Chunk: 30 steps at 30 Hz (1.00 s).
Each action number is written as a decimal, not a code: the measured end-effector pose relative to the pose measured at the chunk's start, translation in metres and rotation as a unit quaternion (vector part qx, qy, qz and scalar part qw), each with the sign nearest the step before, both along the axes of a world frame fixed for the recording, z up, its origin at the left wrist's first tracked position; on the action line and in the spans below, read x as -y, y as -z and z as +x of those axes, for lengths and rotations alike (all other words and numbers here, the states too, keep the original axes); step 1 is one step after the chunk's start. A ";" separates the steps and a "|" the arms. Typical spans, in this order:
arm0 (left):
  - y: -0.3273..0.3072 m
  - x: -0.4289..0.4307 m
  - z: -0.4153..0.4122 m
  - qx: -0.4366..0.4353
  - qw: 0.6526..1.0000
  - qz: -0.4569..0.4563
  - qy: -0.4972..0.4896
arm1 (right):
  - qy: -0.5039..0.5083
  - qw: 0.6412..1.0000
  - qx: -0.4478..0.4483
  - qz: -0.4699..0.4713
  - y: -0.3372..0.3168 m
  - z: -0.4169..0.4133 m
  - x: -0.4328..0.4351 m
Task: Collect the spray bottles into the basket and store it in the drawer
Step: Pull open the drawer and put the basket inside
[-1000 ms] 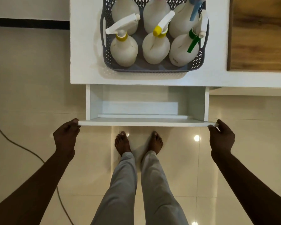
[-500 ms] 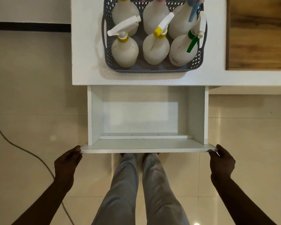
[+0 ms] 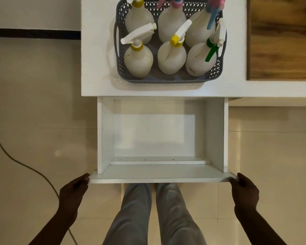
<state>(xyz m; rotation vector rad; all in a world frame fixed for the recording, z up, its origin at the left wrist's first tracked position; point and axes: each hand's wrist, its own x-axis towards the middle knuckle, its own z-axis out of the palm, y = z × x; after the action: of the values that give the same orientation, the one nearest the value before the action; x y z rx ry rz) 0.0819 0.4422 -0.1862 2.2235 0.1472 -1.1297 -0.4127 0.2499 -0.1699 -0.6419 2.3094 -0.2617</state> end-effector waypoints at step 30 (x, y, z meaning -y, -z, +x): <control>-0.084 0.476 0.049 0.011 0.981 -0.142 0.133 | -0.114 0.952 0.232 -0.161 -0.085 0.193 0.386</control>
<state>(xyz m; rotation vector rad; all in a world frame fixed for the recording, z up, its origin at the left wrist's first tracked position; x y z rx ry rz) 0.1311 -0.0334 -0.1019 2.0370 -0.3123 -1.1817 -0.2194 -0.1363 -0.0850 -0.8946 1.7373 -0.6178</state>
